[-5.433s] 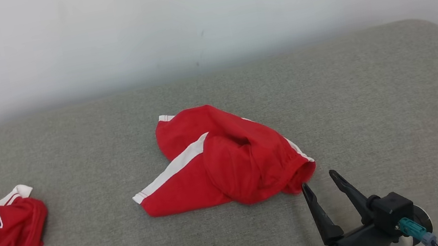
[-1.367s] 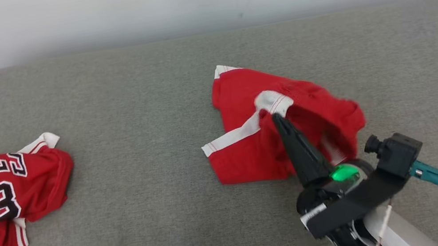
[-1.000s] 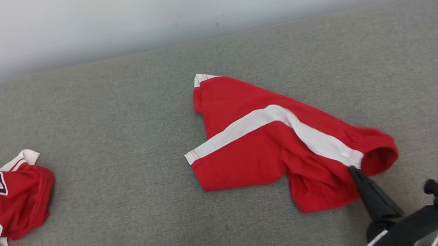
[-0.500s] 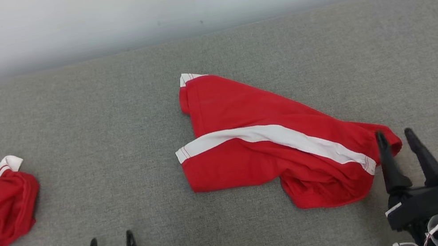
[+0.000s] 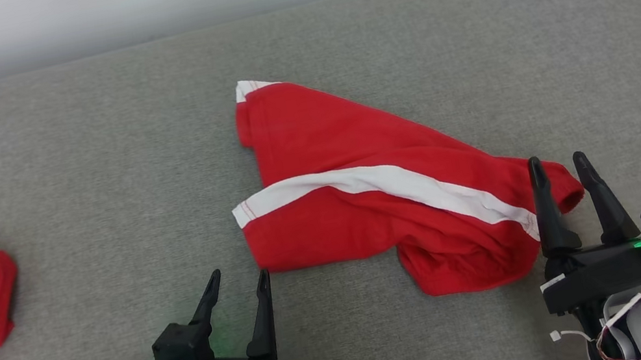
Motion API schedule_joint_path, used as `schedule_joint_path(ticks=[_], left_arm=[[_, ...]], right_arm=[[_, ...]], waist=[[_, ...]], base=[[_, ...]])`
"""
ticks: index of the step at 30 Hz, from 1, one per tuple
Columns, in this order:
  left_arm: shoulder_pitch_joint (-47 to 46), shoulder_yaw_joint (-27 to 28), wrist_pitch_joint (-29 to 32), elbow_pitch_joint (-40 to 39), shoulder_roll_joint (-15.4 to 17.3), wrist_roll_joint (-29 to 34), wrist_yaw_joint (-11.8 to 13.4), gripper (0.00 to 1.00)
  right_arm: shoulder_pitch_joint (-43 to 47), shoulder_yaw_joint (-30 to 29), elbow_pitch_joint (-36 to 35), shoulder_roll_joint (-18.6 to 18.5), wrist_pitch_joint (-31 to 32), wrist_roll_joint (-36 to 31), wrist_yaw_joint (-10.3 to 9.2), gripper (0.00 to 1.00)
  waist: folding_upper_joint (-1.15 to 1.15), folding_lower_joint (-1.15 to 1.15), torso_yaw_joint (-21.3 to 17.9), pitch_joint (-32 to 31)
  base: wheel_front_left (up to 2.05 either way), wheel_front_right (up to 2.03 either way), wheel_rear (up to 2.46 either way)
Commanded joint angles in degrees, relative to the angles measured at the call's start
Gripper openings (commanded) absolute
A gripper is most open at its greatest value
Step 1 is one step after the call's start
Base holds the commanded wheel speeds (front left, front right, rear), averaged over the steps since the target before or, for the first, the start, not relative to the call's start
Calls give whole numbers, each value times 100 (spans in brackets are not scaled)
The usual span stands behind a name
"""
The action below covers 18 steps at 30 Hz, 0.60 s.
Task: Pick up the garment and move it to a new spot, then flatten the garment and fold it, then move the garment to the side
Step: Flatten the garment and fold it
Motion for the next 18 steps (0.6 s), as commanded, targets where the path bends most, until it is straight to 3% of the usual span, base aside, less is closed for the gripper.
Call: schedule_joint_path(ticks=[1, 8, 9, 10, 12, 18], left_arm=[[-207, -64, -20, 252, 5, -152, -20, 100], [-548, -149, -20, 876, 9, -573, -23, 100], [-566, -145, -19, 943, 8, -617, -22, 93], [-576, -132, -14, 1006, 7, -675, -24, 42], [-621, -139, 0, 1096, 5, -752, -27, 0], [-491, -80, -4, 1017, 7, -648, -52, 0]], right_arm=[[-53, -9, -44, 30, -1, -64, -13, 100], [-41, -145, -87, 31, -1, -63, -13, 100], [-33, -158, -90, 32, -1, -64, -13, 100], [-28, -182, -92, 33, -1, -66, -13, 100], [-27, -232, -98, 48, -1, -57, -13, 100], [33, -402, -78, 84, -1, -76, -13, 100]], waist=[[-1, -1, -202, 178], [-1, -1, -401, 281], [-1, -1, -413, 282], [-1, -1, -423, 284], [-1, -1, -426, 284], [-1, -1, -318, 183]], base=[[0, 0, 0], [0, 0, 0], [0, 0, 0], [0, 0, 0], [0, 0, 0], [0, 0, 0]])
